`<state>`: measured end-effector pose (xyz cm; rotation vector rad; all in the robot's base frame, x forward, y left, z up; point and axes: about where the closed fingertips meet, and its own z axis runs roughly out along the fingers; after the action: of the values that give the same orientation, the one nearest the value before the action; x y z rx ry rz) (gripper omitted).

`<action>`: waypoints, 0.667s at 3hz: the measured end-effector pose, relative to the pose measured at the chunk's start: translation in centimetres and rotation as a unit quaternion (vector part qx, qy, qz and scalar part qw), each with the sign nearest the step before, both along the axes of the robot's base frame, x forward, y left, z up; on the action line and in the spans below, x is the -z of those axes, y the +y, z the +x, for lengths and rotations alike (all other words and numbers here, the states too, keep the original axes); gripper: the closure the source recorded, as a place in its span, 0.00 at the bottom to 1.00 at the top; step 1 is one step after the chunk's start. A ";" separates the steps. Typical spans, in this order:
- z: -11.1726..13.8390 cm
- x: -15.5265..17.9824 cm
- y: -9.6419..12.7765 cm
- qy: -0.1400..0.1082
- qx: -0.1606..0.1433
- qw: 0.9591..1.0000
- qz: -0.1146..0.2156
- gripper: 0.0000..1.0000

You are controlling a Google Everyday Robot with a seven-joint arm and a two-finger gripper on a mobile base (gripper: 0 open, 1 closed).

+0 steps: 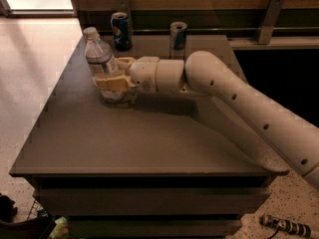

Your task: Place blue plastic bottle upright

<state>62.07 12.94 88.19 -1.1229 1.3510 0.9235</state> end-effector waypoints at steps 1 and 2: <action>0.0 0.0 0.0 0.000 0.000 1.000 0.000 0.30; -0.1 -0.1 0.3 0.000 -0.003 1.000 0.000 0.01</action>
Offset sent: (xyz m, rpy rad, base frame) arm 0.0000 0.0001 0.0003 0.0000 0.0000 0.0002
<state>61.93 13.27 88.25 -1.1275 1.3481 0.9275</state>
